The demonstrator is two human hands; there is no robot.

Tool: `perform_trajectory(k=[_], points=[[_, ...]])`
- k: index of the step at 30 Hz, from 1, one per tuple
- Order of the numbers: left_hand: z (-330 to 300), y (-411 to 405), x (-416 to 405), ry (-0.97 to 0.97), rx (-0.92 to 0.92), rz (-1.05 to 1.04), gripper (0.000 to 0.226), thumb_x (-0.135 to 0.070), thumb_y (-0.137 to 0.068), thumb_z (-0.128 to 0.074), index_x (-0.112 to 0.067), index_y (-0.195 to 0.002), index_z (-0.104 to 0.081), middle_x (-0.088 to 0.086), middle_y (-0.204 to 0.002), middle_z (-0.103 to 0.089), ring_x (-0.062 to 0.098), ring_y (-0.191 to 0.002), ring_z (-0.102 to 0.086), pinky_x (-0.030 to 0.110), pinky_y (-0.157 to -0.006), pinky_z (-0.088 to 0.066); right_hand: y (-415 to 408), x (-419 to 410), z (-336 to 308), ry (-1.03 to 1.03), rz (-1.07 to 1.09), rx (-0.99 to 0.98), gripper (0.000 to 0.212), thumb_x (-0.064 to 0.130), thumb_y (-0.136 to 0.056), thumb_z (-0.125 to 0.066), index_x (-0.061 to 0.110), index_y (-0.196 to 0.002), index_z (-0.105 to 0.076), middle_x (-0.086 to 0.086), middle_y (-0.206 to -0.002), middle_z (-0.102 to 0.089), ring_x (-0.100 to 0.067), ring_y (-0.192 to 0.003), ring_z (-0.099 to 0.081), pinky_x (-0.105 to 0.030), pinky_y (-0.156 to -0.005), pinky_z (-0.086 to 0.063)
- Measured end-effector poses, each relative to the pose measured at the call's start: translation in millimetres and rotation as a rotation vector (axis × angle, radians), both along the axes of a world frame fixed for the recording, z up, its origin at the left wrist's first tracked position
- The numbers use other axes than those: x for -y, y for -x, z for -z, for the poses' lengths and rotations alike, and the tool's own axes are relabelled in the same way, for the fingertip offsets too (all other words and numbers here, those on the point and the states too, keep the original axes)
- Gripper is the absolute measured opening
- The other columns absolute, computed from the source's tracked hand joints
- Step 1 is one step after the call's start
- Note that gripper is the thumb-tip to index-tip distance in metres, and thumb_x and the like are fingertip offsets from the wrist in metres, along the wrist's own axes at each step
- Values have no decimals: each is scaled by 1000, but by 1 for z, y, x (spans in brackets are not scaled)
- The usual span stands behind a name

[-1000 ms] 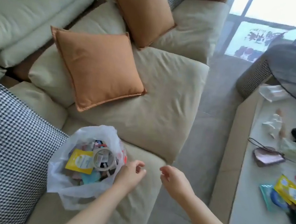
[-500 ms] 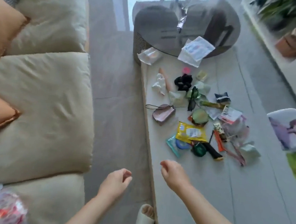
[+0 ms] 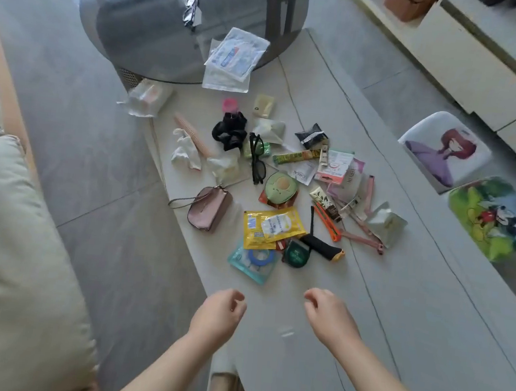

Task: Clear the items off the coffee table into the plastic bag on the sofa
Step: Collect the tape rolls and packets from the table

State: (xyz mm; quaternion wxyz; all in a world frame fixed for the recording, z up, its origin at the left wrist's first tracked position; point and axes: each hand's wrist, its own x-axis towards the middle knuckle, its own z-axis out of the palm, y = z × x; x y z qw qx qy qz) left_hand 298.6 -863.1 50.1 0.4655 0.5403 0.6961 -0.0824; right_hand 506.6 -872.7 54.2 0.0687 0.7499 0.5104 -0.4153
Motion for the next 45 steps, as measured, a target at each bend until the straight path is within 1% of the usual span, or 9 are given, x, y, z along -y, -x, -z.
perform_trajectory(k=[12,19,22,27,29,33,36,40,45], points=[[111,-30,-135,-88,56,-326,36,-23,-91,-57,-12,-125,-57,9,-122,-63,24,-113,-57,32,-96,-45,11,-126,91,-116,78,47,37,28,-93,-50,14,-127,-51,-7,-132,-50,-27,-123,-42,-38,-102,-39],[152,-34,-151,-128,-37,-388,72,-35,-77,-73,-23,-138,-36,4,-114,-64,28,-111,-58,45,-98,-44,18,-150,128,-142,179,192,65,43,-89,-57,15,-142,-31,-7,-141,-45,-26,-130,-38,-38,-106,-32],[148,-32,-149,-155,46,-412,57,-27,-79,-72,-19,-130,-47,2,-107,-67,23,-106,-60,42,-95,-47,19,-151,130,-186,250,230,60,37,-87,-62,14,-137,-38,-8,-136,-47,-26,-128,-38,-37,-104,-33],[127,-25,-145,-107,306,-612,11,-17,-90,-59,-9,-95,-64,5,-87,-65,21,-82,-62,43,-84,-52,10,-154,111,-267,519,-179,31,24,-93,-55,11,-120,-54,-8,-118,-55,-25,-114,-49,-28,-84,-41],[117,-19,-145,-85,345,-671,15,-18,-94,-52,-12,-84,-62,6,-84,-64,21,-79,-60,42,-81,-53,7,-153,100,-250,662,-441,17,19,-94,-53,12,-110,-57,-5,-108,-63,-24,-103,-59,-24,-75,-49],[93,2,-143,-65,448,-755,25,-12,-97,-44,-19,-79,-59,2,-83,-62,17,-76,-57,28,-70,-48,9,-150,77,-86,816,-824,20,10,-91,-58,11,-110,-60,-9,-102,-68,-21,-87,-68,-35,-78,-58],[80,30,-131,-79,451,-773,26,-8,-97,-45,-21,-82,-62,1,-83,-63,14,-76,-57,26,-71,-46,18,-143,63,42,731,-921,25,8,-88,-61,12,-113,-59,-7,-100,-68,-19,-85,-68,-32,-74,-59],[76,59,-114,-122,392,-844,27,-9,-97,-45,-23,-83,-63,0,-84,-65,20,-83,-59,31,-77,-48,39,-132,62,34,568,-809,24,7,-89,-60,15,-111,-55,-1,-88,-62,4,-57,-61,-14,-48,-48],[76,59,-109,-53,388,-849,25,-15,-98,-45,-21,-81,-63,3,-86,-66,25,-90,-60,43,-89,-49,52,-122,63,27,490,-839,20,9,-88,-62,25,-99,-59,3,-86,-63,-2,-63,-63,-16,-52,-49]])
